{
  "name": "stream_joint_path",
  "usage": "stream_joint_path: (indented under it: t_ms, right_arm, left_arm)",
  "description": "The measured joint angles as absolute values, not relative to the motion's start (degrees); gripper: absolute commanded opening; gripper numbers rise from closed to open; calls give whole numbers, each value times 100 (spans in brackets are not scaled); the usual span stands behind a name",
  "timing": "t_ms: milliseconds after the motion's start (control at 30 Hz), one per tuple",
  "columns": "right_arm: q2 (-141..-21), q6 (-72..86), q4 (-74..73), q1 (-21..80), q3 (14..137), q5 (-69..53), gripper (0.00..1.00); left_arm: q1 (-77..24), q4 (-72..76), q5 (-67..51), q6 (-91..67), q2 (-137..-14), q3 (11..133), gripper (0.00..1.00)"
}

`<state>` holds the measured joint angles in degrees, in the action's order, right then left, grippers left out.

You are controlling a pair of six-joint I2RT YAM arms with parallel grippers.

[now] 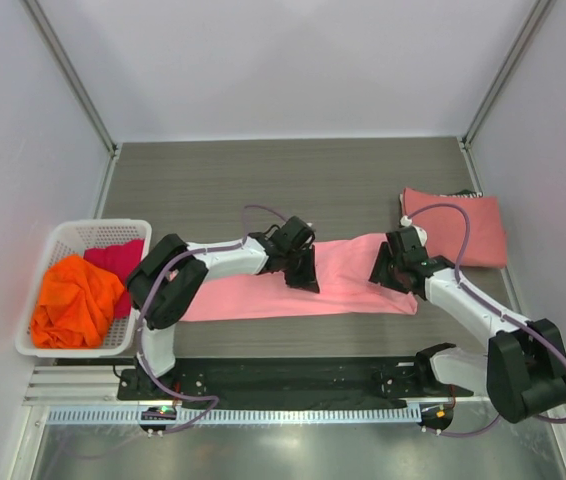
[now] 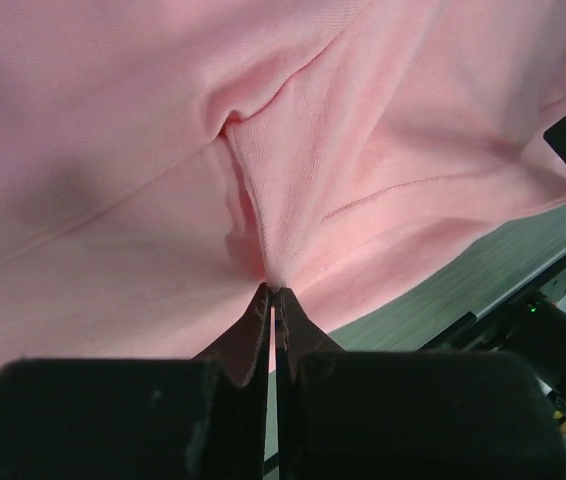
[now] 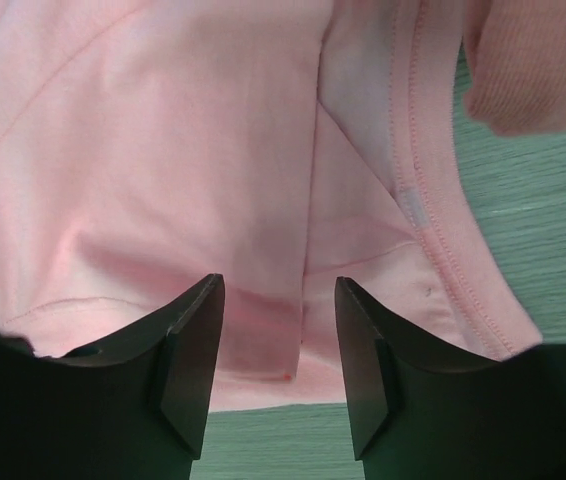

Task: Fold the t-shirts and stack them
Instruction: Fold the tshirt

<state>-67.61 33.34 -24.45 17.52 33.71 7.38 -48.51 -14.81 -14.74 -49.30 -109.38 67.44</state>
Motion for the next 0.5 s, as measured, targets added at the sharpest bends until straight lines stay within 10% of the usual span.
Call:
stream_joint_path:
  t_ms: [167,500]
  right_arm:
    - [-6366,3336,-2445,1752,3363,742,52]
    - [-6499,3446,-2432,1752,3343,163,1]
  left_arm:
    - [-4705,-1459,-1590,-4928,-10737,6595,0]
    - [-4648,-1345,-1822,-4925,-10715,6584,0]
